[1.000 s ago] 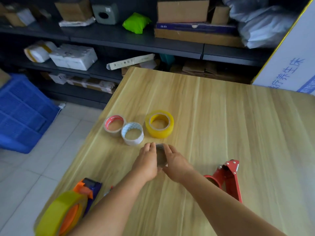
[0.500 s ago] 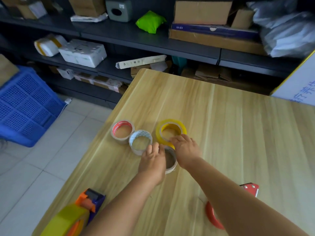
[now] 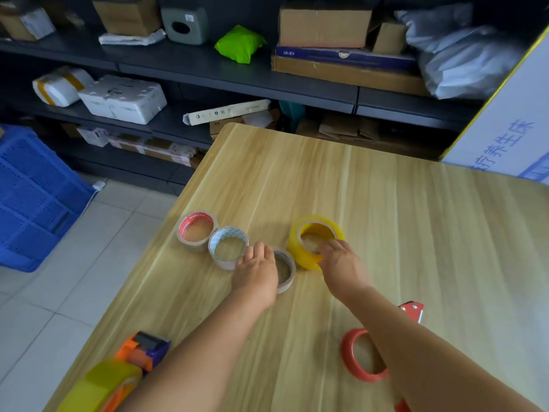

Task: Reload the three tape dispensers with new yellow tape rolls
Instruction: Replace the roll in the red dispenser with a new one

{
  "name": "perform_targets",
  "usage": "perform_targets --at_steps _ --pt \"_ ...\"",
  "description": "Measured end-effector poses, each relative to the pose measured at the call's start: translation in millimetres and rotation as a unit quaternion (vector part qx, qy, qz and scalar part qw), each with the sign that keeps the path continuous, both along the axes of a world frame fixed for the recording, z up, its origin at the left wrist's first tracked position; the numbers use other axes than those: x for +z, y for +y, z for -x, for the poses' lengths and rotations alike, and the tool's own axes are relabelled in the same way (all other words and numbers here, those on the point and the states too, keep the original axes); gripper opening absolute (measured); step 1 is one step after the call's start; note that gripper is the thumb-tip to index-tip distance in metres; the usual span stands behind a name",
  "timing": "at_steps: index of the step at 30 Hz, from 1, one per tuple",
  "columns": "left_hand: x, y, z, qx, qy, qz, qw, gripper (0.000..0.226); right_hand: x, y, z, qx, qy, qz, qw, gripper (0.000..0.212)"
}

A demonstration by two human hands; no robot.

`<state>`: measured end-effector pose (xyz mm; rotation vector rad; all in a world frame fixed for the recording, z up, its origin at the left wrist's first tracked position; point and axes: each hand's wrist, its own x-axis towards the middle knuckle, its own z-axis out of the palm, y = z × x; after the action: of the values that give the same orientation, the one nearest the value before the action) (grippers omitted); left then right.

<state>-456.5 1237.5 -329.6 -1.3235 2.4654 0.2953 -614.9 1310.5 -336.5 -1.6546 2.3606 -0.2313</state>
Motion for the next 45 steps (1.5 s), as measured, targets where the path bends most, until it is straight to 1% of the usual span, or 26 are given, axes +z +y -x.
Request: perform_targets --at_steps 2,3,5,6,7,9,10,11,12,13,16,17,21,23,26,28,31,36,38,41,43,45 --pt "6.2 -1.3 4.1 0.016 0.022 -0.025 0.999 0.090 8.0 11.3 -0.2 -0.011 -0.028 0.032 0.999 0.031" --pt "11.6 -0.1 6.7 0.028 0.051 -0.039 0.998 0.089 12.2 16.5 -1.0 -0.017 -0.036 0.052 0.998 0.028" --pt "21.1 4.8 14.2 0.068 0.148 -0.063 0.985 0.079 19.5 26.4 -3.2 -0.025 -0.043 0.100 0.994 0.025" --pt "24.9 7.7 18.8 0.093 0.204 -0.087 0.971 0.073 22.5 31.2 -4.7 -0.027 -0.045 0.125 0.991 0.023" --pt "27.5 11.4 23.8 0.126 0.267 -0.122 0.948 0.065 25.6 36.3 -6.6 -0.028 -0.049 0.148 0.987 0.021" --pt "34.8 21.8 32.1 0.207 0.387 -0.190 0.878 0.049 30.9 47.0 -10.2 -0.027 -0.051 0.193 0.979 0.020" --pt "39.2 27.3 34.8 0.244 0.425 -0.210 0.846 0.047 32.6 52.1 -11.3 -0.024 -0.049 0.213 0.975 0.021" --pt "42.1 32.2 37.0 0.269 0.449 -0.219 0.823 0.048 34.1 57.9 -12.3 -0.023 -0.049 0.227 0.972 0.020" --pt "44.1 37.0 38.1 0.279 0.465 -0.224 0.810 0.051 35.2 63.5 -12.7 -0.026 -0.053 0.233 0.971 0.020" --pt "45.9 42.0 38.8 0.280 0.475 -0.226 0.803 0.055 36.2 69.3 -12.9 -0.030 -0.061 0.232 0.970 0.019" --pt "51.0 57.5 39.1 0.257 0.490 -0.214 0.805 0.073 39.8 85.9 -12.2 -0.049 -0.089 0.217 0.971 0.022" --pt "51.5 62.4 39.4 0.251 0.492 -0.211 0.807 0.075 42.6 90.3 -12.9 -0.058 -0.101 0.215 0.970 0.026" --pt "51.0 79.6 42.6 0.211 0.490 -0.191 0.824 0.060 56.2 99.7 -16.9 -0.078 -0.133 0.220 0.963 0.037" --pt "54.1 85.8 43.5 0.200 0.490 -0.174 0.831 0.057 61.9 103.9 -18.1 -0.074 -0.156 0.200 0.964 0.039" --pt "62.1 94.0 44.4 0.193 0.500 -0.150 0.831 0.053 69.1 109.9 -19.3 -0.080 -0.217 0.160 0.960 0.047" --pt "64.9 98.3 46.2 0.181 0.503 -0.141 0.833 0.052 72.0 112.0 -20.5 -0.097 -0.251 0.166 0.949 0.047" --pt "66.8 101.7 48.5 0.155 0.503 -0.151 0.837 0.051 71.6 115.5 -19.5 -0.131 -0.271 0.194 0.934 0.043" --pt "68.7 101.3 47.2 0.123 0.504 -0.191 0.834 0.044 71.0 119.7 -12.1 -0.165 -0.273 0.200 0.926 0.047" --pt "67.7 98.8 47.5 0.134 0.512 -0.198 0.825 0.037 71.0 120.9 -10.9 -0.167 -0.270 0.199 0.927 0.048" --pt "66.9 94.6 48.3 0.161 0.526 -0.212 0.808 0.031 72.3 122.4 -10.9 -0.165 -0.270 0.205 0.926 0.048" --pt "67.5 92.6 47.7 0.176 0.531 -0.230 0.796 0.034 73.1 123.2 -9.8 -0.166 -0.276 0.206 0.924 0.048" --pt "67.7 90.0 46.4 0.184 0.530 -0.247 0.790 0.043 74.1 123.7 -8.1 -0.163 -0.296 0.206 0.918 0.046"
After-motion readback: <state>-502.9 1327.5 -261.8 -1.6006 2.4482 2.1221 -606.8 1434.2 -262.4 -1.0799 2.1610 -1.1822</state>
